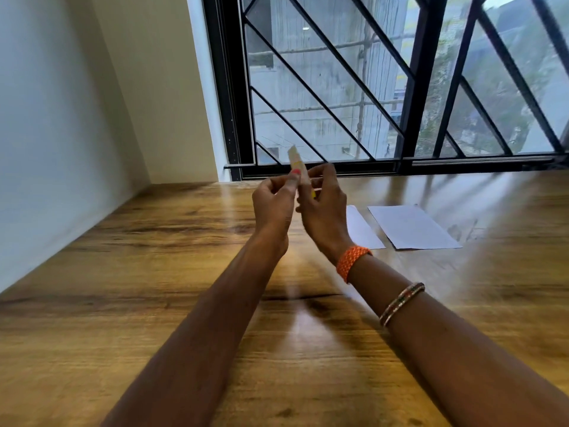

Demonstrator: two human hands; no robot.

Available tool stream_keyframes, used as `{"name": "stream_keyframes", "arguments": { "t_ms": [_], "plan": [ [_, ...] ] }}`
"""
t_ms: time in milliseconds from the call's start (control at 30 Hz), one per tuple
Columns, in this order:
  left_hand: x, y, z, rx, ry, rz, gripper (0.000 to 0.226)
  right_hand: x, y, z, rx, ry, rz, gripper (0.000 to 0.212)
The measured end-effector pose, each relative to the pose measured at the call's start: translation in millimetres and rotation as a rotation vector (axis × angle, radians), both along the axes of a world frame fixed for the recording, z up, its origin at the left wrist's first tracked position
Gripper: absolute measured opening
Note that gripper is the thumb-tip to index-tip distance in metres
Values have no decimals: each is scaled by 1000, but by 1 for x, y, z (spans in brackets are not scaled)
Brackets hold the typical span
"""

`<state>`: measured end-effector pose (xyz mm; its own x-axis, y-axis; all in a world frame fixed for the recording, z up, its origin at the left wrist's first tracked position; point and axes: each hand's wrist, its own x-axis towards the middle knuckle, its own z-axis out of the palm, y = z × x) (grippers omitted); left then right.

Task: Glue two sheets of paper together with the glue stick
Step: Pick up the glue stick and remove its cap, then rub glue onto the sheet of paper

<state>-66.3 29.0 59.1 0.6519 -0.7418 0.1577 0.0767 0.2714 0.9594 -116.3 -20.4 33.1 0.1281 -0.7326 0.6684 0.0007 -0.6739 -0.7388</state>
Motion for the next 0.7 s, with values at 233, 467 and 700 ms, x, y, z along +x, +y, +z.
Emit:
{"name": "stream_keyframes", "arguments": {
  "t_ms": [233, 467, 700],
  "plan": [
    [-16, -10, -34, 132, -945, 57, 20, -32, -47, 14, 701, -507, -49, 23],
    [-31, -23, -58, 532, -1513, -227, 43, -59, -67, 6, 809, -659, -16, 41],
    [-25, -21, -52, 493, -1488, -70, 27, -56, -66, -1, 854, -551, 96, 37]
  ]
}}
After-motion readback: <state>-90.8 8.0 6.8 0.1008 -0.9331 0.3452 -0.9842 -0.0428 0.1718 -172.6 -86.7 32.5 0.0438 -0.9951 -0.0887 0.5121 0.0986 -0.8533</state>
